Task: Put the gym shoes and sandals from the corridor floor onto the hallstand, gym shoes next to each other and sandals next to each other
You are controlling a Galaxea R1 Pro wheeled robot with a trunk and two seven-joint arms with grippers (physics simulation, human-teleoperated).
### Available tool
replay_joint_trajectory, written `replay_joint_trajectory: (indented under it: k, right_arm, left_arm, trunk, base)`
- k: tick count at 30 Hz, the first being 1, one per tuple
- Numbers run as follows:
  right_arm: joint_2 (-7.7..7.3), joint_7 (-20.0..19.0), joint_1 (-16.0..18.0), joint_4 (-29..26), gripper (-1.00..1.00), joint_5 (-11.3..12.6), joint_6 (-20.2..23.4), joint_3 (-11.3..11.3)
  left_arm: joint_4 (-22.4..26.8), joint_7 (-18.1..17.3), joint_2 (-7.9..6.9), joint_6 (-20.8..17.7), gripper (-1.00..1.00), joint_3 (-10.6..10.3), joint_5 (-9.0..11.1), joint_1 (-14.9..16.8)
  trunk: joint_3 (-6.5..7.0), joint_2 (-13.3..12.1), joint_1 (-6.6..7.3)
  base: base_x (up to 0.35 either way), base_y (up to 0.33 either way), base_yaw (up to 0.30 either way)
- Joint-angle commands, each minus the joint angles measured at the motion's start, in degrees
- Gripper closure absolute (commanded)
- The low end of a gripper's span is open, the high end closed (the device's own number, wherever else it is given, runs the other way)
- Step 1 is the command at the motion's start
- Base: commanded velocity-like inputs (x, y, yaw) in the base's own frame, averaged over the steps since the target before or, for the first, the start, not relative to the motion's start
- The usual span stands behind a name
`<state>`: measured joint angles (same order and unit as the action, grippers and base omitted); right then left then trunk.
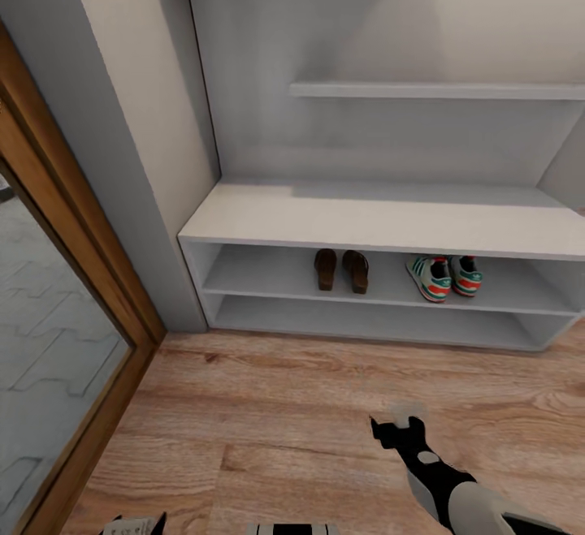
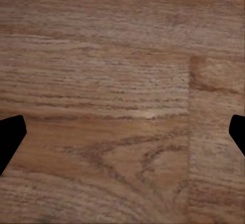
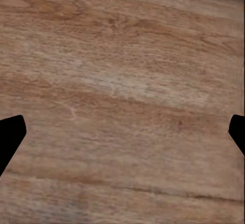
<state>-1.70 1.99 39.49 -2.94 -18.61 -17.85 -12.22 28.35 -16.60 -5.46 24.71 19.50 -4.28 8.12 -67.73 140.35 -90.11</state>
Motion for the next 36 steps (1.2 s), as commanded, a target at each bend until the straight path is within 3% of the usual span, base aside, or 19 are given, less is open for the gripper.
replay_joint_trajectory:
  k: [1,6,7,8,22,36]
  right_arm:
    - [-0.57,0.2,-1.3,0.5,-1.00,-0.6,-2.6,-0.3]
    - [-1.45,0.2,-7.2,1.1,-1.00,-0.6,-10.7,-0.3]
    - [-1.57,0.2,-10.1,1.2,-1.00,-0.6,-15.5,-0.3]
    - [-1.60,0.2,-10.9,1.2,-1.00,-0.6,-16.9,-0.3]
    - [-1.64,0.8,-18.5,1.3,-1.00,-0.3,-24.6,-0.4]
    - [-1.05,0.7,-19.5,1.3,-1.00,-0.3,-25.6,-0.4]
  left_arm:
    - [0.0,-0.4,0.04,0.2,-1.00,0.7,-0.5,0.0]
    - [0.0,-0.5,0.11,0.2,-1.00,1.1,-0.5,0.0]
    - [0.0,-0.5,0.21,0.2,-1.00,1.1,-0.7,0.0]
    - [0.0,-0.5,0.23,0.2,-1.00,1.1,-0.7,0.0]
    - [-0.8,-0.5,0.28,0.2,-1.00,1.1,-0.9,0.0]
    - [-2.2,-0.5,0.41,0.2,-1.00,1.1,-1.0,0.0]
  trunk:
    - [0.15,-0.4,0.24]
    - [1.04,-2.4,1.33]
    - [1.22,-2.8,1.55]
    - [1.40,-3.2,1.77]
    - [3.92,-8.8,4.85]
    - [6.43,-14.4,7.92]
  base:
    - [0.000,0.000,0.000]
    - [0.000,0.000,0.000]
    - [0.000,0.000,0.000]
    - [0.000,0.000,0.000]
    - [0.000,0.000,0.000]
    - [0.000,0.000,0.000]
